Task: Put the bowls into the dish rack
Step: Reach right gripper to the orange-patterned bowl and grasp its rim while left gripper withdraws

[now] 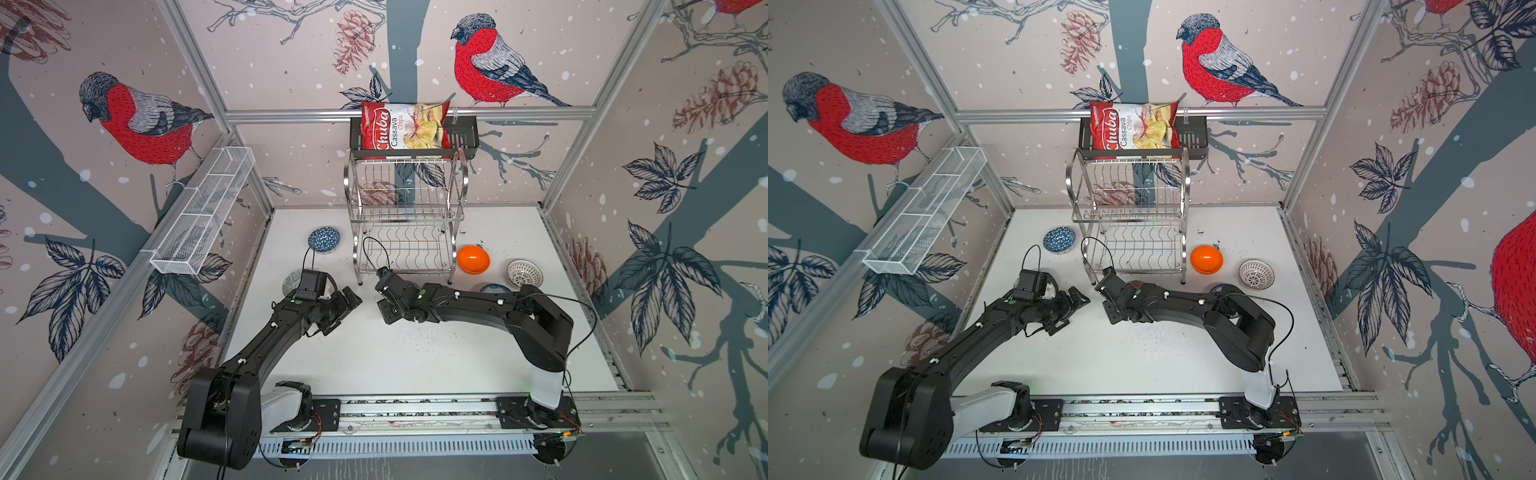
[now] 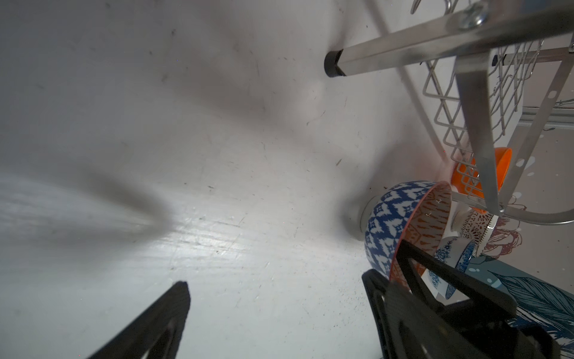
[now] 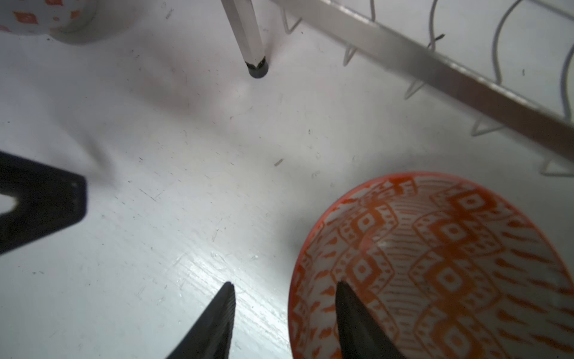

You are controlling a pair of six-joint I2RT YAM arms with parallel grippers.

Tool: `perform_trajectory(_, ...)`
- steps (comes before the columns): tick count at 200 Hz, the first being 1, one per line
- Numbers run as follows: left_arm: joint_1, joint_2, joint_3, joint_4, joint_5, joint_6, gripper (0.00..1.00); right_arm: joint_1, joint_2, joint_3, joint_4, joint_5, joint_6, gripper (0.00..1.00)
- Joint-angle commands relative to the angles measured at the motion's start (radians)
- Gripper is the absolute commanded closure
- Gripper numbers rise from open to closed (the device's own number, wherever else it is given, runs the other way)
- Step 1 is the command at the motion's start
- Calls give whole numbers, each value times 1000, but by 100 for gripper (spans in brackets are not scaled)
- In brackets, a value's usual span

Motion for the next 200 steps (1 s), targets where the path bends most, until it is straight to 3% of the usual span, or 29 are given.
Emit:
perform_trajectory(1,4,-15,-16,26,9,-10,2,-1,24,18,-43,37,21,55)
perform_trajectory(53,4,-19,-21,36,18,1,2,-12,36,19,-27,43,7,79)
perform_trajectory(107,5,-64,-51,37,16,-6,2,-42,-2,-11,15,-18,25,96)
perform_trajectory(200,5,-85,-23,86,55,-33,2,-131,-251,-176,233,-305,85,99)
